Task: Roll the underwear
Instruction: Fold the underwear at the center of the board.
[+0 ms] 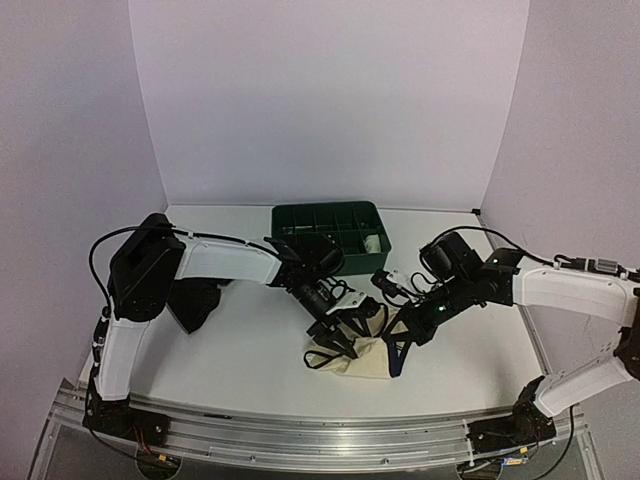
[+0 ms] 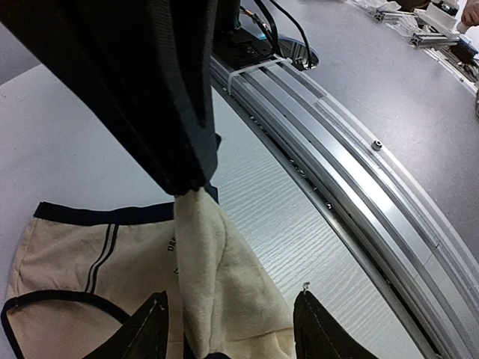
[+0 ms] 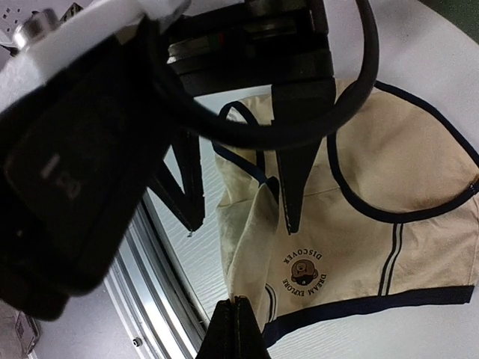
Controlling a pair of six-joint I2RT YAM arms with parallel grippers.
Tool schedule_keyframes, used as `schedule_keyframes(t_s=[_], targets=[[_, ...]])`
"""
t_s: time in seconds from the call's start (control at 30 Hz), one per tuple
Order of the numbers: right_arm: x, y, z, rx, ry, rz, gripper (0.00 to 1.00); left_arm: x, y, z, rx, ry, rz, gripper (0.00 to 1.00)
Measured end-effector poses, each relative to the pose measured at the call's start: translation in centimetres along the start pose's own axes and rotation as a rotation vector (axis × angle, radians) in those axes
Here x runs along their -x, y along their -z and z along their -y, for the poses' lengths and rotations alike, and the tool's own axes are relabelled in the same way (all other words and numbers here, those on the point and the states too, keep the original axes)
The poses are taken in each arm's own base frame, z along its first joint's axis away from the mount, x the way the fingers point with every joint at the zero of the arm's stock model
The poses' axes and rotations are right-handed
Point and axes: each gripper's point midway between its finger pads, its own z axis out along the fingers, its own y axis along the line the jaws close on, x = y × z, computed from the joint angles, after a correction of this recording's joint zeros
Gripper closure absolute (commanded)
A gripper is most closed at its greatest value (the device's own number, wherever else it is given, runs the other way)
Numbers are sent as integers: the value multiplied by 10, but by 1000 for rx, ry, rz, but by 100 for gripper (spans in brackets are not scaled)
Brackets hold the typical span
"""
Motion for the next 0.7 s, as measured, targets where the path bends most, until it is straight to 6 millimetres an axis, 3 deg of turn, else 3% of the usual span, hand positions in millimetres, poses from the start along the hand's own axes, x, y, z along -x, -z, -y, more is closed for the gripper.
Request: schedule_keyframes(t_s=[0.2, 0.23, 0.4, 0.7], targets=[[1, 3, -1, -4, 6, 11, 100, -1, 2, -10, 40, -1, -7, 95], [2, 4, -1, -9, 4, 13, 100, -2, 2, -11, 44, -2, -13, 99], [2, 6, 12, -82, -48, 20, 100, -10, 6, -18, 85, 7, -66, 100], [-5, 11, 71, -363, -274, -10, 100, 6, 25, -61, 248, -75, -128, 100]])
